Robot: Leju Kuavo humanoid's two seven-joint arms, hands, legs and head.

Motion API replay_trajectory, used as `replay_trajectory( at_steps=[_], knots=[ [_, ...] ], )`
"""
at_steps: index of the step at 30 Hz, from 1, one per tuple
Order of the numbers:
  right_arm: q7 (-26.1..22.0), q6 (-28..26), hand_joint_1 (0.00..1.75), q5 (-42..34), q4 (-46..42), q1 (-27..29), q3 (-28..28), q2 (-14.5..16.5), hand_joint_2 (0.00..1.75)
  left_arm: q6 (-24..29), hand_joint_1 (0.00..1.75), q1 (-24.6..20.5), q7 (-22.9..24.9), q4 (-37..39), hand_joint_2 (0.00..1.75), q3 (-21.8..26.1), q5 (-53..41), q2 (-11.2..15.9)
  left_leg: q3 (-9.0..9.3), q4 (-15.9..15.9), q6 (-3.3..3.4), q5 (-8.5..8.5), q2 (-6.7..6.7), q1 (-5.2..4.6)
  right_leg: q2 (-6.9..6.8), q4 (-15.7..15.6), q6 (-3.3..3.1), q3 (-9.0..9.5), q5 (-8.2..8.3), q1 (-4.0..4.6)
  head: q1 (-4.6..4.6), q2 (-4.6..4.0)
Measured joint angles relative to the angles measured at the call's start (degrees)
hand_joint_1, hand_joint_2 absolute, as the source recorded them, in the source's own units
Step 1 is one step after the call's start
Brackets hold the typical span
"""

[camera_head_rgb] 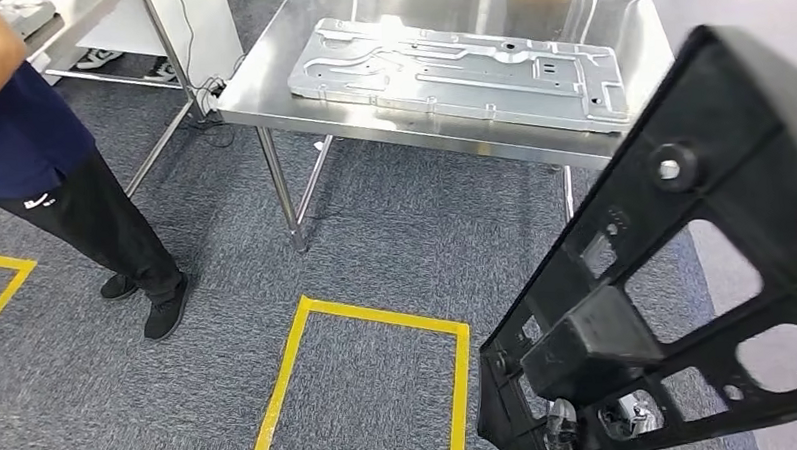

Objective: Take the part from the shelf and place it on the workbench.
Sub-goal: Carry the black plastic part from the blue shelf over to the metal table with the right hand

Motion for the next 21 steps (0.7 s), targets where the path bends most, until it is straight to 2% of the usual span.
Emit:
replay_trajectory(
  at_steps=[1,2,3,4,5,6,7,10,11,13,14,15,16,17,18,19,20,21],
  knots=[
    [0.1,-0.5,1.75,0.4,0.0,0.0,0.1,-0.1,1.75,0.0,0.00,0.0,0.0,0.0,1.75,0.0,0.0,0.0,0.13,0.0,-0.02,-0.15,0.07,-0.01,-0.08,-0.7,-0.03,0.36,1.15,0.00,-0.01,0.00],
    [0.2,-0.8,1.75,0.8,0.0,0.0,0.2,-0.2,1.75,0.0,0.00,0.0,0.0,0.0,1.75,0.0,-0.1,0.0,0.36,0.0,-0.12,-0.27,0.10,-0.01,-0.20,-3.7,-0.19,1.90,3.14,0.02,-0.01,0.00],
    [0.2,-1.0,1.75,1.0,0.0,0.0,0.4,-0.3,1.75,0.0,0.00,0.0,0.0,0.0,1.75,0.0,-0.1,0.0,0.61,0.0,-0.26,-0.41,0.12,-0.01,-0.43,-8.0,-0.52,4.08,5.08,0.10,0.00,0.00],
    [0.3,-1.1,1.75,1.0,0.0,0.0,0.5,-0.3,1.75,0.0,0.00,0.0,0.0,0.0,1.75,0.0,-0.2,0.0,0.79,0.0,-0.49,-0.59,0.14,-0.11,-0.71,-11.9,-0.91,6.06,6.34,0.29,0.00,0.00],
    [0.3,-1.2,1.75,1.0,0.0,0.0,0.7,-0.4,1.75,0.0,0.00,0.0,0.0,0.0,1.75,0.0,-0.2,0.0,0.90,0.1,-0.76,-0.75,0.15,-0.16,-0.92,-14.6,-1.28,7.45,6.96,0.50,0.00,0.00],
    [0.3,-1.3,1.75,1.0,0.0,0.0,0.8,-0.4,1.75,0.0,0.00,0.0,0.0,0.0,1.75,0.0,-0.3,0.0,0.93,0.0,-1.08,-0.90,0.18,-0.20,-1.06,-16.0,-1.61,8.06,6.89,0.71,0.00,0.00],
    [0.3,-1.4,1.75,1.1,0.0,0.0,0.9,-0.5,1.75,0.0,0.00,0.0,0.0,0.0,1.75,0.0,-0.3,0.0,1.01,-0.1,-1.40,-1.03,0.24,-0.23,-1.02,-16.1,-1.86,8.13,6.62,0.88,0.00,0.00],
    [0.6,-2.0,1.75,1.6,0.0,0.0,1.1,-0.5,1.75,0.0,0.00,-0.1,0.0,0.0,1.75,0.0,-0.5,0.0,1.38,0.8,-2.31,-1.95,0.22,-0.25,-0.64,-17.0,-2.77,9.08,6.59,0.45,-0.02,0.00],
    [0.8,-2.4,1.75,1.9,0.0,0.0,1.3,-0.5,1.75,0.0,0.00,-0.1,0.1,0.0,1.75,0.0,-0.6,0.0,0.53,3.0,-2.53,-3.03,0.10,-0.26,-0.60,-17.3,-3.13,9.61,6.56,0.23,-0.04,0.00],
    [1.4,-3.6,1.75,2.5,0.0,0.0,1.8,-0.6,1.75,0.0,0.00,0.0,0.3,-0.1,1.75,0.0,-0.7,0.1,-3.56,10.5,-2.81,-6.04,-0.13,-0.16,-0.58,-17.5,-3.65,10.40,6.09,0.19,-0.06,0.00],
    [1.8,-4.3,1.75,2.9,0.0,0.0,2.0,-0.7,1.75,0.0,0.00,0.1,0.4,-0.1,1.75,0.0,-0.7,0.1,-5.88,14.1,-2.93,-7.04,-0.14,-0.14,-0.48,-17.5,-3.76,10.75,5.74,0.22,-0.06,0.00],
    [2.2,-5.0,1.75,3.4,0.0,0.1,2.2,-0.7,1.75,0.1,0.00,0.2,0.5,-0.1,1.75,0.0,-0.7,0.1,-7.56,16.2,-3.00,-6.98,-0.14,-0.13,-0.33,-17.5,-3.77,11.20,5.34,0.26,-0.07,0.00],
    [2.6,-5.7,1.75,3.9,0.0,0.1,2.4,-0.8,1.75,0.1,0.00,0.3,0.5,-0.1,1.75,0.0,-0.8,0.1,-8.21,16.1,-3.00,-5.66,-0.14,-0.14,-0.13,-17.5,-3.72,11.77,4.87,0.28,-0.07,0.00],
    [3.1,-6.5,1.75,4.4,0.0,0.2,2.5,-0.8,1.75,0.1,0.00,0.5,0.6,-0.1,1.75,0.0,-0.8,0.1,-7.70,13.7,-2.89,-3.16,-0.15,-0.14,0.06,-17.5,-3.61,12.51,4.32,0.28,-0.07,0.00],
    [3.5,-7.1,1.75,4.8,0.0,0.3,2.6,-0.9,1.75,0.2,0.00,0.6,0.7,-0.2,1.75,0.0,-0.9,0.1,-6.54,9.9,-2.66,-0.38,-0.18,-0.16,0.20,-17.5,-3.46,13.28,3.69,0.28,-0.07,0.00],
    [3.7,-7.6,1.75,5.0,0.0,0.3,2.8,-0.9,1.75,0.2,0.00,0.7,0.8,-0.2,1.75,0.1,-0.9,0.2,-5.18,6.4,-2.38,1.53,-0.25,-0.32,0.29,-17.5,-3.20,13.91,3.06,0.37,-0.07,0.00],
    [3.9,-8.0,1.75,5.2,0.0,0.4,2.9,-1.0,1.75,0.2,0.00,0.7,0.8,-0.3,1.75,0.1,-0.9,0.2,-3.98,3.7,-2.03,2.46,-0.30,-0.46,0.37,-17.4,-2.88,14.32,2.53,0.43,-0.07,0.00],
    [4.1,-8.3,1.75,5.4,0.0,0.4,3.1,-1.0,1.75,0.2,0.00,0.7,1.0,-0.3,1.75,0.1,-1.0,0.2,-3.33,2.3,-1.72,2.38,-0.34,-0.62,0.41,-17.5,-2.55,14.53,2.18,0.47,-0.05,0.00]
  ],
)
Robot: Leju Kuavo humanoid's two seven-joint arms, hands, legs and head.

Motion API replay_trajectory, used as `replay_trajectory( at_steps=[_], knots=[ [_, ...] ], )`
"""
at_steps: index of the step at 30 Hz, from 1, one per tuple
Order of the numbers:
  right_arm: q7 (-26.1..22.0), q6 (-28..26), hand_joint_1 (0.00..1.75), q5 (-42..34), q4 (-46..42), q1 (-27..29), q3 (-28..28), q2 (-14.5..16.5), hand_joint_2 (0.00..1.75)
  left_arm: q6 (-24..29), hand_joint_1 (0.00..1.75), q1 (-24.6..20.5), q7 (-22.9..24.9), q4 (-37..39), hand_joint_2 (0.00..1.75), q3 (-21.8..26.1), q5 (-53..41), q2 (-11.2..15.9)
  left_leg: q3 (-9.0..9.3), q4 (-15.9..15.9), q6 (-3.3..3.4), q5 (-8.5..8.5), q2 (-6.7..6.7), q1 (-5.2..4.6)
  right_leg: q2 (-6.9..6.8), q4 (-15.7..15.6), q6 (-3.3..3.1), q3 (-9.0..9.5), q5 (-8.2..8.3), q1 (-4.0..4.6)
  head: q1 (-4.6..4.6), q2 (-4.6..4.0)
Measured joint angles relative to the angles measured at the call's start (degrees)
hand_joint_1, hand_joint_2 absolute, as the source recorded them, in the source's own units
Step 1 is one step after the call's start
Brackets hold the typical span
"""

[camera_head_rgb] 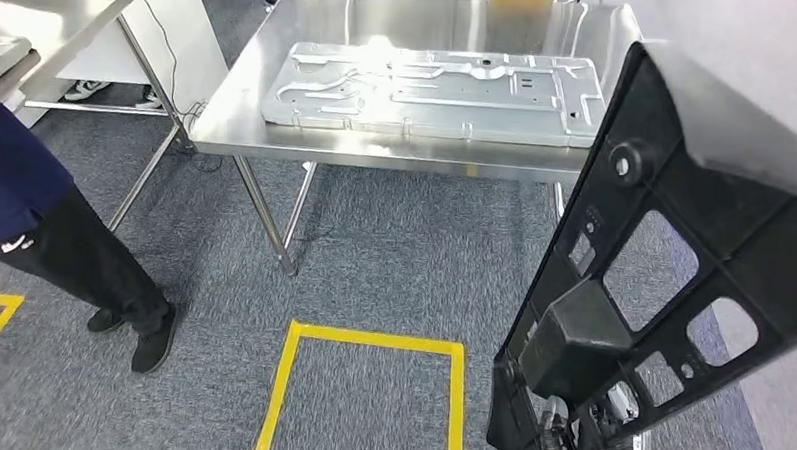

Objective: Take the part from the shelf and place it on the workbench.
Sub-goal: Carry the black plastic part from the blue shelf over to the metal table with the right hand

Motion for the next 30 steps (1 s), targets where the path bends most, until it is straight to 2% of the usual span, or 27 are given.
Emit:
replay_trajectory(
  at_steps=[2,4,6,8,9,10,11,12,13,14,15,16,18,19,20,21,23,24,25,26,29,30],
  knots=[
    [0.4,-0.6,1.75,0.5,0.0,0.1,0.3,-0.1,1.75,0.1,0.00,0.0,0.3,0.0,1.75,0.0,-0.1,0.0,0.63,-0.9,0.65,-0.89,-0.05,-0.08,0.07,0.1,0.69,0.25,0.04,0.04,0.01,0.00],
    [0.9,-1.5,1.75,1.2,0.0,0.3,0.6,-0.3,1.75,0.1,0.00,0.1,0.4,-0.1,1.75,0.1,-0.2,0.0,1.60,-1.8,1.31,-1.22,-0.11,0.17,-0.08,2.2,1.29,-0.47,0.45,-0.03,0.02,0.00],
    [1.4,-2.1,1.75,1.8,0.0,0.3,0.7,-0.5,1.75,0.1,0.00,0.1,0.5,-0.1,1.75,0.1,-0.3,0.0,2.93,-2.6,1.86,-1.66,-0.09,0.40,-0.30,8.1,1.81,-3.98,-0.49,-0.19,0.04,0.00],
    [1.7,-2.7,1.75,2.2,0.0,0.4,0.9,-0.7,1.75,0.1,0.00,0.1,0.5,-0.1,1.75,0.1,-0.4,-0.1,4.02,-2.8,2.04,-2.47,-0.11,0.42,-0.44,14.7,2.26,-9.18,-3.26,-0.37,0.04,0.00],
    [1.9,-3.0,1.75,2.3,0.0,0.5,1.0,-0.8,1.75,0.1,0.00,0.1,0.5,-0.1,1.75,0.1,-0.4,-0.1,4.67,-2.8,1.98,-3.01,-0.15,0.44,-0.49,16.5,2.40,-11.29,-4.35,-0.47,0.04,0.00],
    [2.1,-3.3,1.75,2.5,0.0,0.6,1.1,-0.9,1.75,0.0,0.00,0.2,0.5,-0.1,1.75,0.1,-0.5,-0.1,5.49,-2.8,1.89,-3.65,-0.20,0.46,-0.55,16.6,2.47,-12.62,-4.51,-0.55,0.04,0.00],
    [2.2,-3.6,1.75,2.6,0.0,0.7,1.2,-1.1,1.75,0.0,0.00,0.3,0.5,-0.1,1.75,0.1,-0.5,-0.1,6.46,-2.8,1.78,-4.32,-0.24,0.49,-0.61,15.0,2.46,-13.08,-3.42,-0.61,0.04,0.00],
    [2.4,-3.9,1.75,2.7,0.0,0.7,1.2,-1.2,1.75,0.0,0.00,0.3,0.5,-0.1,1.75,0.1,-0.6,-0.1,7.39,-2.8,1.62,-5.02,-0.33,0.54,-0.60,12.1,2.39,-12.86,-0.88,-0.65,0.04,0.00],
    [2.7,-4.1,1.75,2.8,0.0,0.8,1.3,-1.3,1.75,-0.1,0.00,0.4,0.6,-0.1,1.75,0.1,-0.6,-0.1,8.23,-2.8,1.38,-5.75,-0.44,0.56,-0.27,8.8,2.30,-12.46,2.69,-0.67,0.04,0.00],
    [3.3,-4.4,1.75,3.1,0.0,0.9,1.5,-1.5,1.75,-0.1,0.00,0.3,0.6,-0.1,1.75,0.2,-0.6,-0.1,8.76,-2.8,1.07,-6.38,-0.59,0.57,0.05,6.2,2.04,-12.18,5.12,-0.56,0.06,0.00],
    [4.0,-4.8,1.75,3.4,0.1,1.0,1.7,-1.7,1.75,-0.1,0.00,0.2,0.7,-0.1,1.75,0.2,-0.7,-0.1,9.08,-2.9,0.67,-6.94,-0.74,0.57,0.37,4.6,1.66,-12.01,6.98,-0.40,0.04,0.00],
    [4.7,-5.3,1.75,3.7,0.1,1.2,1.9,-1.9,1.75,-0.1,0.00,0.0,0.8,-0.2,1.75,0.2,-0.7,-0.1,9.46,-2.8,0.27,-7.24,-0.82,0.55,0.62,3.9,1.16,-11.99,7.58,-0.26,0.05,0.00],
    [5.6,-6.0,1.75,3.8,0.2,1.5,2.4,-2.2,1.75,-0.1,0.00,-0.2,0.9,-0.2,1.75,0.3,-0.8,0.0,10.12,-2.5,-0.35,-7.33,-0.82,0.61,0.47,3.6,0.08,-11.17,6.95,-0.13,0.02,0.00],
    [5.7,-6.2,1.75,3.7,0.2,1.5,2.6,-2.3,1.75,-0.1,0.00,-0.2,0.9,-0.2,1.75,0.3,-0.8,0.0,10.10,-1.4,-0.51,-7.24,-0.77,0.67,0.35,3.2,-0.43,-10.44,6.64,-0.20,0.04,0.00],
    [5.8,-6.4,1.75,3.5,0.2,1.5,2.8,-2.4,1.75,-0.2,0.00,-0.2,0.9,-0.2,1.75,0.3,-0.9,0.0,9.21,0.7,-0.66,-7.53,-0.69,0.74,0.22,3.0,-0.90,-9.64,6.33,-0.23,0.02,0.00],
    [5.8,-6.6,1.75,3.3,0.3,1.5,3.0,-2.4,1.75,-0.2,0.00,-0.2,1.0,-0.2,1.75,0.3,-0.9,0.0,7.50,3.7,-0.83,-8.32,-0.62,0.80,0.09,2.7,-1.28,-8.93,5.98,-0.26,0.01,0.00],
    [5.9,-6.9,1.75,3.2,0.4,1.5,3.3,-2.6,1.75,-0.2,0.00,-0.1,1.0,-0.3,1.75,0.4,-0.9,0.0,2.88,10.4,-1.14,-11.10,-0.56,0.81,-0.07,2.6,-1.77,-7.92,5.10,-0.08,-0.02,0.00],
    [5.9,-7.1,1.75,3.3,0.5,1.5,3.4,-2.7,1.75,-0.2,0.00,0.0,1.0,-0.3,1.75,0.5,-1.0,0.0,0.85,12.4,-1.20,-12.35,-0.56,0.81,-0.04,2.6,-1.85,-7.40,4.60,0.02,-0.01,0.00],
    [6.0,-7.4,1.75,3.5,0.5,1.5,3.5,-2.8,1.75,-0.2,0.00,0.1,1.0,-0.3,1.75,0.5,-1.0,0.1,-0.49,12.9,-1.15,-12.74,-0.56,0.79,0.03,2.6,-1.88,-6.77,4.06,0.13,-0.02,0.00],
    [6.3,-7.8,1.75,4.0,0.6,1.5,3.6,-2.9,1.75,-0.2,0.00,0.2,1.1,-0.3,1.75,0.5,-1.1,0.1,-1.07,11.7,-0.97,-11.85,-0.56,0.73,0.09,2.6,-1.86,-6.00,3.48,0.25,-0.02,0.00],
    [7.5,-9.2,1.75,6.2,0.7,1.5,3.7,-3.0,1.75,-0.2,0.00,0.4,1.4,-0.3,1.75,0.6,-1.5,0.3,-0.26,4.1,-0.01,-5.32,-0.56,0.35,0.10,2.6,-1.72,-3.96,2.01,0.55,-0.01,0.00],
    [7.8,-9.4,1.75,6.5,0.7,1.5,3.7,-3.0,1.75,-0.2,0.00,0.4,1.5,-0.3,1.75,0.6,-1.5,0.3,-0.04,2.9,0.17,-4.16,-0.56,0.27,0.08,2.6,-1.70,-3.71,1.83,0.59,-0.01,0.00]
  ],
)
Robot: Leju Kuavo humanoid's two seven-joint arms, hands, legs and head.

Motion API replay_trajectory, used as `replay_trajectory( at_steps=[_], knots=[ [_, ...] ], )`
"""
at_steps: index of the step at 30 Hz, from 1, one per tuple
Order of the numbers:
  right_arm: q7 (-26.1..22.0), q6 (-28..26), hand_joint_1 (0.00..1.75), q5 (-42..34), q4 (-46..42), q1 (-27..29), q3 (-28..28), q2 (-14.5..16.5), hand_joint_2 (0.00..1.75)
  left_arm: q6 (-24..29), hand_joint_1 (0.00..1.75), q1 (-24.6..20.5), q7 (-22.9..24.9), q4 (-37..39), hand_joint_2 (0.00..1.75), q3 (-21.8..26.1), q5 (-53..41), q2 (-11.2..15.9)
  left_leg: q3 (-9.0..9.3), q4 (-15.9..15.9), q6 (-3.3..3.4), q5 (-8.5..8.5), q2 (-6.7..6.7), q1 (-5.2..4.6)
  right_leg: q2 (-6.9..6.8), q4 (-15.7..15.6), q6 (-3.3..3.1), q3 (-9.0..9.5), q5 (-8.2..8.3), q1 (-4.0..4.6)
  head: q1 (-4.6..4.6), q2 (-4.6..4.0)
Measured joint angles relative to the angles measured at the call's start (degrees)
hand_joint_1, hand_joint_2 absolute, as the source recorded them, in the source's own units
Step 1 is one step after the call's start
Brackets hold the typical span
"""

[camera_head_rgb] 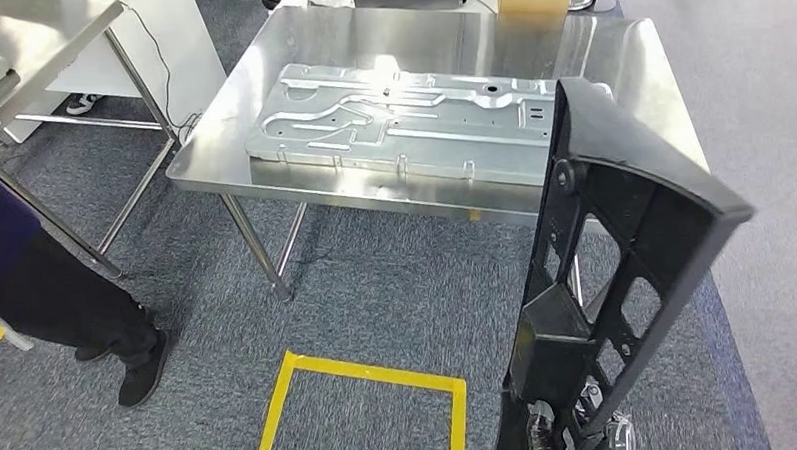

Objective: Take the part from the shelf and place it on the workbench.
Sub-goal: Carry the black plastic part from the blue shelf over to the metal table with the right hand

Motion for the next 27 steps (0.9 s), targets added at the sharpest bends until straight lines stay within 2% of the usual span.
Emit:
replay_trajectory(
  at_steps=[3,5,7,8,9,11,12,13,14,15,16,17,18,19,21,22,23,24,26,27],
  knots=[
    [0.5,-0.4,1.75,1.0,0.0,0.0,0.0,0.0,1.75,0.0,0.00,0.0,0.0,0.0,1.75,0.0,-0.1,0.1,-0.01,-1.0,0.25,1.17,-0.03,-0.18,0.01,0.0,0.13,0.21,-0.29,0.04,0.03,0.00],
    [4.3,-2.5,1.75,8.1,0.0,0.0,-0.1,-0.1,1.75,0.0,0.00,0.2,0.2,-0.1,1.75,0.0,-0.4,0.3,0.59,-2.4,0.82,2.10,-0.18,-0.44,0.19,0.1,0.92,0.75,-0.83,0.06,-0.03,0.00],
    [10.6,-5.1,1.75,20.2,-0.2,0.1,-0.5,-0.3,1.75,-0.1,0.00,0.3,0.4,-0.1,1.75,0.0,-1.0,0.3,2.28,-3.9,1.53,2.24,-0.27,-0.34,0.08,2.3,2.01,0.60,-1.47,0.00,-0.09,0.00],
    [13.4,-6.2,1.75,25.8,-0.5,0.1,-1.0,-0.3,1.75,-0.2,0.00,0.3,0.5,-0.1,1.75,0.0,-1.3,0.3,3.14,-4.5,1.80,2.10,-0.25,-0.15,-0.10,4.8,2.43,-0.47,-2.20,-0.06,-0.08,0.00],
    [15.1,-7.0,1.75,30.2,-0.8,0.0,-1.8,-0.3,1.75,-0.2,0.00,0.3,0.5,-0.2,1.75,0.0,-1.6,0.3,3.66,-4.8,1.97,1.85,-0.22,-0.12,-0.27,7.9,2.80,-2.36,-3.49,-0.24,-0.07,0.00],
    [17.6,-8.6,1.75,37.6,-1.1,-0.7,-3.8,-0.3,1.75,-0.3,0.00,0.4,0.6,-0.2,1.75,0.0,-2.1,0.3,4.46,-4.9,2.00,1.12,-0.18,-0.08,-0.40,13.8,3.40,-7.02,-6.18,-0.65,-0.08,0.00],
    [18.4,-9.1,1.75,40.3,-1.2,-1.1,-4.8,-0.3,1.75,-0.4,0.00,0.4,0.6,-0.2,1.75,0.0,-2.2,0.3,4.99,-4.9,1.90,0.64,-0.18,-0.04,-0.48,15.1,3.61,-8.67,-6.33,-0.85,-0.08,0.00],
    [19.0,-9.3,1.75,41.7,-1.2,-1.5,-5.7,-0.3,1.75,-0.4,0.00,0.5,0.7,-0.2,1.75,0.0,-2.3,0.3,5.67,-4.9,1.79,0.11,-0.18,0.02,-0.57,14.5,3.76,-9.41,-5.24,-1.01,-0.08,0.00],
    [19.4,-9.3,1.75,42.5,-1.2,-1.8,-6.5,-0.3,1.75,-0.4,0.00,0.5,0.7,-0.2,1.75,0.0,-2.4,0.3,6.49,-5.0,1.64,-0.46,-0.21,0.10,-0.67,11.9,3.81,-9.17,-2.91,-1.13,-0.08,0.00],
    [19.6,-9.3,1.75,42.8,-1.3,-2.0,-7.0,-0.3,1.75,-0.4,0.00,0.6,0.8,-0.2,1.75,0.0,-2.4,0.3,7.20,-5.0,1.47,-1.07,-0.23,0.16,-0.78,8.3,3.77,-8.41,0.23,-1.18,-0.08,0.00],
    [19.7,-9.4,1.75,43.1,-1.3,-2.2,-7.4,-0.3,1.75,-0.4,0.00,0.5,0.8,-0.2,1.75,0.0,-2.5,0.3,7.91,-5.0,1.26,-1.62,-0.25,0.21,-0.90,5.2,3.61,-7.79,2.43,-1.09,-0.08,0.00],
    [19.8,-9.6,1.75,44.0,-1.3,-2.4,-7.8,-0.3,1.75,-0.4,0.00,0.5,0.8,-0.2,1.75,0.0,-2.5,0.3,8.29,-5.1,0.97,-2.10,-0.26,0.21,-1.04,3.1,3.28,-7.40,3.52,-0.91,-0.05,0.00],
    [19.9,-9.8,1.75,45.3,-1.4,-2.5,-8.2,-0.3,1.75,-0.4,0.00,0.4,0.8,-0.2,1.75,0.0,-2.7,0.3,8.56,-5.2,0.59,-2.49,-0.24,0.18,-1.14,2.1,2.83,-7.31,4.09,-0.71,-0.02,0.00],
    [20.1,-10.1,1.75,47.1,-1.4,-2.7,-8.6,-0.3,1.75,-0.4,0.00,0.4,0.9,-0.2,1.75,0.0,-2.8,0.3,8.97,-5.1,0.17,-2.61,-0.19,0.10,-1.16,2.1,2.30,-7.31,3.66,-0.53,0.00,0.00],
    [20.6,-10.1,1.75,51.8,-1.2,-4.2,-9.7,-0.4,1.75,-0.4,0.00,0.4,0.9,-0.2,1.75,0.0,-3.4,0.4,9.62,-4.7,-0.56,-2.76,-0.05,0.04,-0.94,1.4,1.28,-6.32,3.98,-0.64,0.03,0.00],
    [20.9,-9.6,1.75,54.3,-0.9,-5.7,-10.3,-0.6,1.75,-0.4,0.00,0.3,0.9,-0.2,1.75,0.0,-3.7,0.5,9.40,-3.4,-0.74,-2.82,0.00,0.05,-0.81,1.0,0.87,-5.65,3.83,-0.77,0.02,0.00],
    [21.2,-8.9,1.75,56.5,-0.5,-7.7,-10.9,-0.9,1.75,-0.5,0.00,0.0,0.9,-0.2,1.75,0.0,-4.0,0.6,8.29,-1.2,-0.91,-3.33,0.02,0.11,-0.72,0.7,0.54,-5.00,3.70,-0.87,0.00,0.00],
    [21.5,-7.6,1.75,58.7,0.2,-9.9,-11.3,-1.4,1.75,-0.5,0.00,-0.3,0.8,-0.2,1.75,0.0,-4.3,0.7,6.36,2.0,-1.05,-4.26,0.02,0.18,-0.69,0.5,0.29,-4.51,3.51,-0.90,-0.02,0.00],
    [22.2,-4.6,1.75,62.5,2.3,-13.9,-11.8,-2.4,1.75,-0.8,0.00,-0.7,0.8,-0.1,1.75,0.0,-4.8,0.8,1.25,8.7,-1.31,-6.83,0.02,0.17,-0.64,0.4,0.00,-3.75,2.86,-0.78,-0.04,0.00],
    [22.6,-3.2,1.75,64.1,3.7,-15.7,-11.8,-3.0,1.75,-0.9,0.00,-0.7,0.8,-0.1,1.75,-0.1,-5.1,0.9,-0.75,10.5,-1.24,-7.32,0.01,0.16,-0.61,0.3,-0.03,-3.32,2.47,-0.67,-0.04,0.00]
  ],
)
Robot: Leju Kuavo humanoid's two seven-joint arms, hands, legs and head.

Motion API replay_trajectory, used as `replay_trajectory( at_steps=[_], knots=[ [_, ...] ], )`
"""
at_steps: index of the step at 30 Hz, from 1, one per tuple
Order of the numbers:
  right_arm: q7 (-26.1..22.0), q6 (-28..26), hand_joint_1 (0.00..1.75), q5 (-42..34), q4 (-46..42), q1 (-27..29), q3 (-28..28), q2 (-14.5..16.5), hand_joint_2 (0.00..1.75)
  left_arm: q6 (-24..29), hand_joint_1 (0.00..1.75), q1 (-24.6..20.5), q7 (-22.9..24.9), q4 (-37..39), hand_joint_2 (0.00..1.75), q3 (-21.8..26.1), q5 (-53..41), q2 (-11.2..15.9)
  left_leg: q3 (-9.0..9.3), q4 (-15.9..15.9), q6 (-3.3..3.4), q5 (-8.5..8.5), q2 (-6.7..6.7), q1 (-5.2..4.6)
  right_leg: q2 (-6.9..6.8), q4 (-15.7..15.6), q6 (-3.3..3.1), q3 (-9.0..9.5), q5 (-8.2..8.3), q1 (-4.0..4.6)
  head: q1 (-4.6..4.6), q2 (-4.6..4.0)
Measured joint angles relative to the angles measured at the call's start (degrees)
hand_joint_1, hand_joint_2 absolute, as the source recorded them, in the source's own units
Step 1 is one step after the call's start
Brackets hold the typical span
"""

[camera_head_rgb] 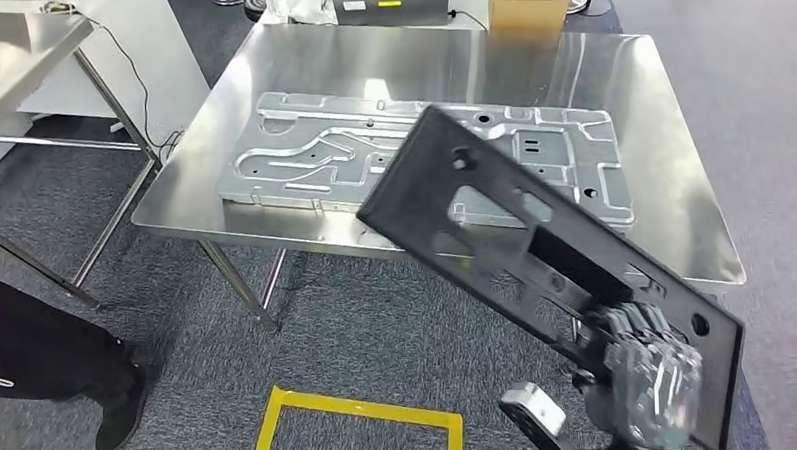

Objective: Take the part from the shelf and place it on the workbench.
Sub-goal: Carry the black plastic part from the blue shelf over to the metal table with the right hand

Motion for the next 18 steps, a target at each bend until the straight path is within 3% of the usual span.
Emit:
replay_trajectory(
  at_steps=[1,2,4,6,9,11,15,16,17,18],
  knots=[
    [0.4,1.1,1.75,1.2,1.4,-1.8,0.0,-0.6,1.75,-0.1,0.00,0.1,0.0,0.0,1.75,0.0,-0.2,0.1,-1.19,0.0,0.20,0.70,0.00,-0.02,0.04,0.0,-0.02,0.51,-0.41,0.11,0.00,0.00],
    [0.9,2.1,1.75,2.1,2.9,-3.6,0.0,-1.1,1.75,-0.2,0.00,0.1,0.0,0.0,1.75,-0.1,-0.3,0.3,-1.42,-2.0,0.50,2.76,0.00,-0.07,0.07,0.0,0.02,1.08,-0.81,0.20,0.00,0.00],
    [2.0,4.2,1.75,3.5,5.9,-7.5,0.0,-2.1,1.75,-0.3,0.00,0.1,0.0,0.1,1.75,-0.2,-0.7,0.7,-0.33,-8.6,1.07,8.13,0.08,-0.37,0.08,-0.1,0.25,2.22,-1.60,0.36,0.02,0.00],
    [3.0,5.7,1.75,4.7,9.0,-11.0,0.1,-2.8,1.75,-0.3,0.00,-0.1,0.0,0.1,1.75,-0.5,-1.0,1.1,0.55,-12.7,1.49,10.02,0.17,-0.86,0.03,-0.3,0.82,2.82,-2.21,0.41,0.01,0.00],
    [3.6,6.6,1.75,5.7,12.0,-13.9,0.2,-3.7,1.75,-0.3,0.00,-0.1,0.0,0.3,1.75,-0.8,-1.2,1.3,1.61,-14.3,2.41,10.48,0.01,-0.89,-0.05,0.2,1.97,3.45,-2.08,0.38,0.00,0.00],
    [4.1,7.2,1.75,6.6,13.7,-15.6,0.3,-4.2,1.75,-0.3,0.00,-0.1,0.0,0.4,1.75,-1.0,-1.4,1.4,2.96,-15.2,2.89,10.59,-0.10,-0.58,-0.09,2.7,2.57,2.68,-2.62,0.27,0.02,0.00],
    [4.7,9.0,1.75,8.0,18.9,-19.8,1.1,-4.6,1.75,-0.5,0.00,-0.5,-0.1,0.6,1.75,-1.3,-1.8,1.6,4.24,-15.6,3.18,9.80,-0.18,-0.43,-0.16,13.6,3.62,-5.62,-6.78,-0.28,0.04,0.00],
    [4.8,9.3,1.75,8.3,20.3,-20.6,1.5,-4.7,1.75,-0.5,0.00,-0.5,-0.1,0.6,1.75,-1.4,-1.9,1.6,4.65,-15.6,3.10,9.39,-0.24,-0.43,-0.18,14.0,3.77,-6.94,-6.38,-0.37,0.03,0.00],
    [4.8,9.6,1.75,8.5,21.7,-21.4,2.0,-4.7,1.75,-0.5,0.00,-0.4,-0.1,0.7,1.75,-1.5,-2.0,1.7,5.25,-15.6,2.97,8.93,-0.29,-0.43,-0.21,12.5,3.81,-7.33,-4.73,-0.42,0.03,0.00],
    [4.8,9.9,1.75,8.7,22.9,-22.4,2.5,-4.7,1.75,-0.6,0.00,-0.5,-0.2,0.8,1.75,-1.6,-2.1,1.7,5.95,-15.6,2.80,8.40,-0.33,-0.42,-0.23,9.4,3.66,-6.93,-1.99,-0.42,0.03,0.00]
  ],
)
